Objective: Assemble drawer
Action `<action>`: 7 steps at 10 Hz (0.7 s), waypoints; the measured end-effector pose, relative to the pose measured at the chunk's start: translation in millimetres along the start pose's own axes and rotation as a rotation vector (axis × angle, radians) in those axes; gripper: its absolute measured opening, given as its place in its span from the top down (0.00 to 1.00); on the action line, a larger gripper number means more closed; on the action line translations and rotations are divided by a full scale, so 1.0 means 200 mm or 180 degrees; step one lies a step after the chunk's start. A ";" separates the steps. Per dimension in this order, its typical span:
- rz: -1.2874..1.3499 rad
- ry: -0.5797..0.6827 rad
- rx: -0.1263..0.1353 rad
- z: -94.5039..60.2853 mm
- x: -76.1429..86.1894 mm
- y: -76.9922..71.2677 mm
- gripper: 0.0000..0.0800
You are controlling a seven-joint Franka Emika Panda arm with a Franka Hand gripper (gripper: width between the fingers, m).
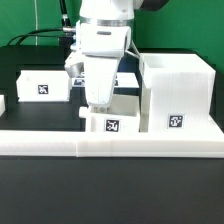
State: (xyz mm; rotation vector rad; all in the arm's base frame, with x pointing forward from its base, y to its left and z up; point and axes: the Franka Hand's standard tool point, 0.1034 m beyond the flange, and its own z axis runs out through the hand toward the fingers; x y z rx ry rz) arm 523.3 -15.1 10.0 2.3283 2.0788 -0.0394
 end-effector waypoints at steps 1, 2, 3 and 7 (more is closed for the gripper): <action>0.0004 0.0002 0.0001 0.00 0.00 0.00 0.95; 0.0013 0.0006 0.0001 0.00 0.01 0.00 0.95; 0.0061 0.0003 0.0009 0.00 0.01 0.00 0.95; 0.0091 0.0004 0.0010 0.00 0.00 0.00 0.95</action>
Offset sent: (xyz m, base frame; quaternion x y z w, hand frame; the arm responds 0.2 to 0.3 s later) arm 0.0080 0.0095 0.0064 0.0057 -0.0030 -0.0007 1.0000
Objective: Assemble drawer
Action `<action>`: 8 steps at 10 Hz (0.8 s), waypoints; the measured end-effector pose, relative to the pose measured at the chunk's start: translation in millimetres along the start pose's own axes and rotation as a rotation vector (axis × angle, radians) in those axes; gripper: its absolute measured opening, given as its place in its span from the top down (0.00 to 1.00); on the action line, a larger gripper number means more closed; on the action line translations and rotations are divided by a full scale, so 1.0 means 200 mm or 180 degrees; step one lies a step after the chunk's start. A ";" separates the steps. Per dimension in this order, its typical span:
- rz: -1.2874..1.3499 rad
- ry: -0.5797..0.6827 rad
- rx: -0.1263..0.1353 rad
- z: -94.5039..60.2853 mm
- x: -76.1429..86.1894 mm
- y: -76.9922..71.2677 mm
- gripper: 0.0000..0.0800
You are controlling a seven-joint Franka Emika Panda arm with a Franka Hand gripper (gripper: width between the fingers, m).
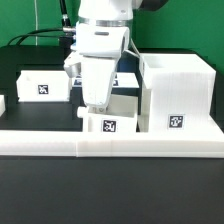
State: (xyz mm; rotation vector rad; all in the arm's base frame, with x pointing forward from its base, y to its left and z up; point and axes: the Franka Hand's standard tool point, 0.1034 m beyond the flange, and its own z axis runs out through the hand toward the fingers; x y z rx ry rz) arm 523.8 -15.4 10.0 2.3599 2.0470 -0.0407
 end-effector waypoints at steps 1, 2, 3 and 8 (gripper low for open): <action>-0.0015 0.0001 -0.0002 0.00 0.01 0.00 0.95; -0.0031 0.0001 -0.0004 -0.01 0.01 0.00 0.95; -0.0032 0.0000 0.0001 -0.02 0.02 0.00 0.95; -0.0018 0.0010 -0.0037 0.00 0.01 -0.02 0.95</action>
Offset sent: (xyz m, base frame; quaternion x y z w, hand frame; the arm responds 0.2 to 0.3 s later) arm 0.0000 0.0000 0.0000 0.0000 0.0000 0.0000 1.0000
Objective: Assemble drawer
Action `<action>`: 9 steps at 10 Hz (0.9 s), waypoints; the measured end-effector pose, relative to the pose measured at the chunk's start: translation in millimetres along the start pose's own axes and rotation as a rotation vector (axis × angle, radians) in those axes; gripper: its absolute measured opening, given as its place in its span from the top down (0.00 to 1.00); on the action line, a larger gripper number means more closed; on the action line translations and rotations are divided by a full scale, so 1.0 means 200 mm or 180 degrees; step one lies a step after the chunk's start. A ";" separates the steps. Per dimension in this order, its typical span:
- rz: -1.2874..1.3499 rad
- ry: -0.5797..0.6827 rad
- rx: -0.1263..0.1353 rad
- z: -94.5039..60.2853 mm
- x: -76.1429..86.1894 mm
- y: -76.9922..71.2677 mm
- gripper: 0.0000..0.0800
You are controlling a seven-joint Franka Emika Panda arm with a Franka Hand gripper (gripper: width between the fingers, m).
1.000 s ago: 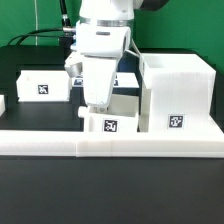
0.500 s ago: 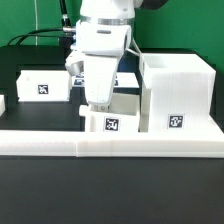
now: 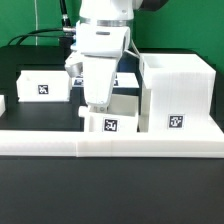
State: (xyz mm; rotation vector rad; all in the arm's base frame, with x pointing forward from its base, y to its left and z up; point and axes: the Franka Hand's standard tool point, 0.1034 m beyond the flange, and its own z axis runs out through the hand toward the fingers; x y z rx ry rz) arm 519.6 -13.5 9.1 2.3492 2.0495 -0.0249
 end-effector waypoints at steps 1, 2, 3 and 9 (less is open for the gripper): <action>0.0019 0.0027 -0.0141 0.00 0.01 0.00 0.95; 0.0028 0.0026 -0.0140 0.00 0.00 -0.01 0.95; 0.0014 0.0028 -0.0140 0.00 0.01 0.00 0.95; -0.0157 -0.0008 -0.0055 0.00 0.01 0.02 0.95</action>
Offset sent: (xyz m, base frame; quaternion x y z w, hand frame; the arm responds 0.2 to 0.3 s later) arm 0.0075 0.0254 0.0064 0.0155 0.0247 -0.0652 0.9974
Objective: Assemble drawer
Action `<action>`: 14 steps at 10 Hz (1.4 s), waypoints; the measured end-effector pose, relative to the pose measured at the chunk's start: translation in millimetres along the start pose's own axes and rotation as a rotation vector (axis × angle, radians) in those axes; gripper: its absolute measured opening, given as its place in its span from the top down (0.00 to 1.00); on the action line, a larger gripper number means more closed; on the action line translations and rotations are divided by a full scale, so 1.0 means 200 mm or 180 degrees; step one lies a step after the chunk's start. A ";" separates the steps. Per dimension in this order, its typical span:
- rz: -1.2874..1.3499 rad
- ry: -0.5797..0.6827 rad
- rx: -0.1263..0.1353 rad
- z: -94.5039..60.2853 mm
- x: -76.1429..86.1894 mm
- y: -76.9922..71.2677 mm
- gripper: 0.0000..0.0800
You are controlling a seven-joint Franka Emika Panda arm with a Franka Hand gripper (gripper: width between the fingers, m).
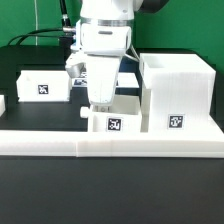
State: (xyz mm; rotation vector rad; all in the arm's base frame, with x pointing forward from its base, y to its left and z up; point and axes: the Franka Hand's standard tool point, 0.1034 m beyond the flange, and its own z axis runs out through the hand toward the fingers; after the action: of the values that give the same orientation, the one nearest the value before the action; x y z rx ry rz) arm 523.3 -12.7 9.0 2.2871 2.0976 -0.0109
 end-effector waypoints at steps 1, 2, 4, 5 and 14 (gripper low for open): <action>-0.0010 -0.0013 0.0053 0.00 0.00 0.01 0.95; -0.0047 -0.0033 0.0092 -0.01 0.00 0.02 0.95; -0.0202 -0.0107 0.0178 -0.02 0.00 0.06 0.95; -0.0191 -0.0093 0.0091 -0.02 0.00 0.08 0.95; -0.0204 -0.0101 0.0144 -0.01 0.00 0.05 0.95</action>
Offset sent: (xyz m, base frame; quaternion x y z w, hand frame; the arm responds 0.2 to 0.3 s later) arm 0.0199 0.0102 -0.0003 0.0540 -0.0482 -0.1089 0.9914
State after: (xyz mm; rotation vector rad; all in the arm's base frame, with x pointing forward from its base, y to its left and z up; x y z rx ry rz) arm 533.7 -13.7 12.2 2.2275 2.1759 -0.0968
